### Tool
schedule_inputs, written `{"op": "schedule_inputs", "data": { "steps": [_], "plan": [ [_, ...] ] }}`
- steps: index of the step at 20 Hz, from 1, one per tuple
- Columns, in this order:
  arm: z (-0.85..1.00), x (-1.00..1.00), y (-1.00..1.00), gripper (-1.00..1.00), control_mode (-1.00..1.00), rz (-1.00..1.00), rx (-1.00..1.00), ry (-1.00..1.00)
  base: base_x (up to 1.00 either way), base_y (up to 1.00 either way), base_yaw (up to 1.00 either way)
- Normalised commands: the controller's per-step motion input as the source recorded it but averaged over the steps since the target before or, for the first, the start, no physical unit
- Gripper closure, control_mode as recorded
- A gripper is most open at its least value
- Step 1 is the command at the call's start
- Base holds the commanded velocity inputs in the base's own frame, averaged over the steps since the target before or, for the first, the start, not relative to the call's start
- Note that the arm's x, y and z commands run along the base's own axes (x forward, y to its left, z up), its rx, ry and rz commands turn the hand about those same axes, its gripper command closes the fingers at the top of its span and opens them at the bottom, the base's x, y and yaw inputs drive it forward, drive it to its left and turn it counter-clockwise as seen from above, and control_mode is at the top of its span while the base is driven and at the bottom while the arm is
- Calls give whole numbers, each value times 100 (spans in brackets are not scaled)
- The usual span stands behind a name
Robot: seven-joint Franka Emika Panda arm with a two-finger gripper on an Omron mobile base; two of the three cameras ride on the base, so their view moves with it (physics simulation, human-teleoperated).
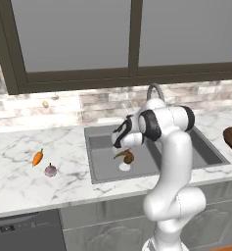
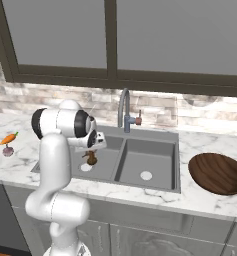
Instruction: There is a mixed pile of frozen fruits and vegetables on the counter. Locate all the frozen vegetables and place the items in a bowl on the counter. Take all the frozen fruits and defrost them in a running sink.
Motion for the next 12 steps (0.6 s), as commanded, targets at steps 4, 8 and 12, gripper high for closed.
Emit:
{"op": "schedule_inputs", "data": {
  "steps": [4,8,12],
  "plan": [
    [-26,14,2,100,-100,-1,0,0,0,0,0],
    [-25,6,5,-100,-100,-1,0,0,0,0,0],
    [-14,0,0,-100,-100,-1,0,0,0,0,0]
  ]
}}
